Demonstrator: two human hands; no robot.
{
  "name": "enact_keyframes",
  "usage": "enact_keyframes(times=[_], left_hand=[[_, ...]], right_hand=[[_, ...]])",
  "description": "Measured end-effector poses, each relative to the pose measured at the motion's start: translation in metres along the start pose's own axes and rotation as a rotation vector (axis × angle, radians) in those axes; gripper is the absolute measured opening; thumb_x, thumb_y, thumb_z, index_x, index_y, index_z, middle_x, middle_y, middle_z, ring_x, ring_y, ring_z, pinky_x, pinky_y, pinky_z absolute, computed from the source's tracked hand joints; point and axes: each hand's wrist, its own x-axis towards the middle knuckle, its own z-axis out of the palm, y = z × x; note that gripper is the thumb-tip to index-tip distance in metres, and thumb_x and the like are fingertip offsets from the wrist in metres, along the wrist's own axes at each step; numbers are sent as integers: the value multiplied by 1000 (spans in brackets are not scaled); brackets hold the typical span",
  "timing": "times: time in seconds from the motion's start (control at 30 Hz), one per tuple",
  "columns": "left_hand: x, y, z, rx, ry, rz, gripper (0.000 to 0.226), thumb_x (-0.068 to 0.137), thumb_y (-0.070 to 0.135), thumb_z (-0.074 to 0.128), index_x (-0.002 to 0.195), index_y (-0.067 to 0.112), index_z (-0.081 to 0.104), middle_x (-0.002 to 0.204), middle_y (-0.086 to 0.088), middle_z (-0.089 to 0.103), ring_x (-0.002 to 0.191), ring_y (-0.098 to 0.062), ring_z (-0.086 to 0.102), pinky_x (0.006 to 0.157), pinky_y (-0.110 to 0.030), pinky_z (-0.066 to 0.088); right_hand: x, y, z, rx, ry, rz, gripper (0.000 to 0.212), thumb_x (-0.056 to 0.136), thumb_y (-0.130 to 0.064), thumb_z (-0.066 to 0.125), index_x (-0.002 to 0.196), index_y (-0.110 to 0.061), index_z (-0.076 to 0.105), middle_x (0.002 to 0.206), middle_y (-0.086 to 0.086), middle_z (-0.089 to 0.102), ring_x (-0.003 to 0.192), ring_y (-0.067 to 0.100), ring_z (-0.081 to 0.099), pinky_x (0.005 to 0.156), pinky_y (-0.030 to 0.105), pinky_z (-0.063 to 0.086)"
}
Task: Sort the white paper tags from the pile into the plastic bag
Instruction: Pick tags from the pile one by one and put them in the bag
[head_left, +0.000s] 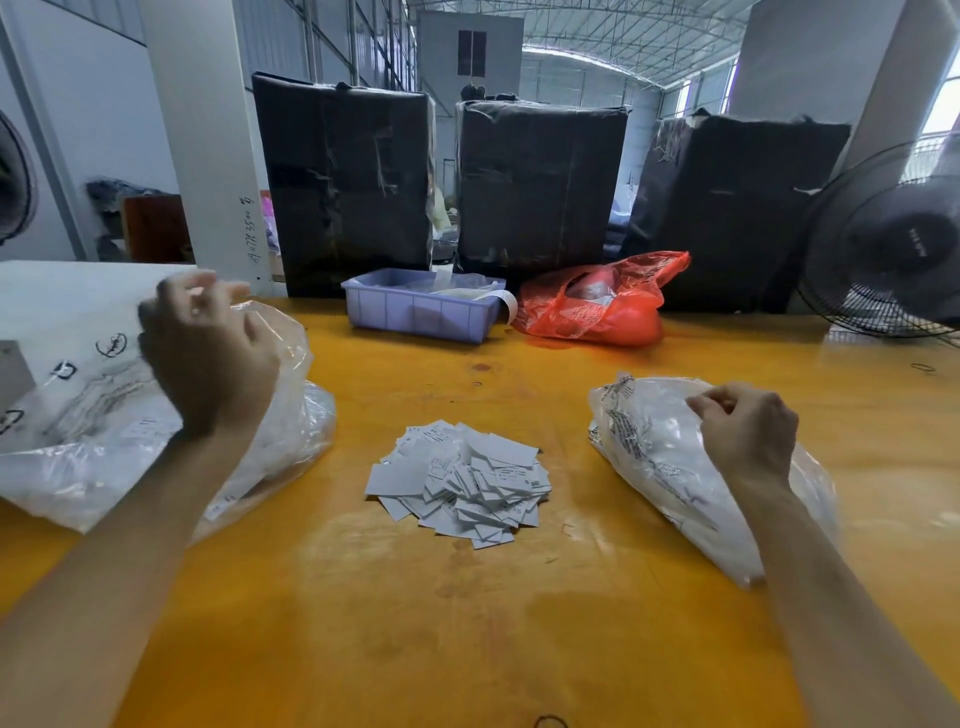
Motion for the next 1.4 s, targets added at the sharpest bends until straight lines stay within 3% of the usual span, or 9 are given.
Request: enact_keyframes(times=[0.13, 0.27, 0.37, 0.53, 0.67, 0.83, 1.13, 1.3, 1.4], left_hand=[[-34, 53, 3, -452, -235, 142, 14, 91, 6, 56, 101, 1, 64, 97, -17, 65, 91, -29, 60, 79, -31, 49], [-79, 97, -3, -1045, -1028, -334, 54, 76, 57, 61, 96, 7, 61, 95, -9, 68, 88, -25, 65, 65, -18, 54], [-97, 107, 0, -1077, -1298, -534, 80, 51, 77, 66, 91, 8, 69, 88, -7, 73, 78, -19, 70, 63, -25, 55], [-106, 104, 5, -1079, -1178, -649, 11, 84, 13, 68, 87, 3, 72, 68, -5, 72, 57, -10, 64, 55, -18, 53], [-104, 101, 4, -1121, -1036, -835, 5, 83, 7, 69, 79, 4, 69, 64, -4, 71, 55, -10, 62, 56, -18, 54], [-104, 99, 2, -1128, -1050, -828, 6, 83, 10, 69, 85, 4, 68, 73, -5, 72, 62, -12, 64, 61, -18, 54], [-95, 95, 1, -1086, -1195, -559, 24, 74, 10, 75, 96, 8, 68, 83, -10, 71, 68, -14, 65, 63, -21, 53], [-95, 88, 8, -1059, -1063, -604, 7, 72, 11, 77, 75, 10, 71, 64, -1, 69, 57, -10, 63, 57, -17, 52], [-94, 83, 11, -1068, -985, -682, 12, 73, 11, 77, 77, 9, 66, 73, -4, 70, 63, -14, 66, 61, -18, 53]], right_hand=[[-22, -36, 3, 694, -234, 161, 6, 85, -7, 65, 86, -1, 66, 67, 10, 67, 50, 9, 63, 52, 21, 54], [-57, -67, 24, 808, -572, 118, 14, 79, 6, 67, 79, -8, 67, 72, 11, 70, 65, 18, 69, 65, 28, 58], [-73, -73, 35, 715, -652, 26, 16, 76, 3, 73, 85, -9, 68, 82, 19, 71, 75, 27, 70, 72, 35, 58], [-80, -74, 42, 749, -659, 98, 34, 74, -2, 76, 104, -4, 62, 88, 17, 70, 79, 25, 69, 72, 32, 57], [-82, -75, 39, 933, -811, 412, 41, 72, 3, 74, 108, -1, 55, 91, 19, 68, 76, 25, 69, 65, 28, 57], [-85, -74, 40, 885, -878, 464, 10, 81, -6, 70, 90, -2, 67, 78, 9, 71, 68, 17, 67, 62, 23, 54], [-85, -73, 46, 710, -881, 100, 16, 78, -16, 74, 74, -4, 64, 60, 3, 63, 50, 6, 57, 50, 16, 47], [-85, -67, 56, 272, -632, -222, 32, 83, -32, 70, 105, -10, 66, 93, 2, 69, 82, 12, 64, 74, 26, 52], [-86, -64, 59, 4, -714, -357, 45, 80, -38, 72, 114, -9, 65, 110, 4, 66, 102, 19, 60, 86, 31, 47]])
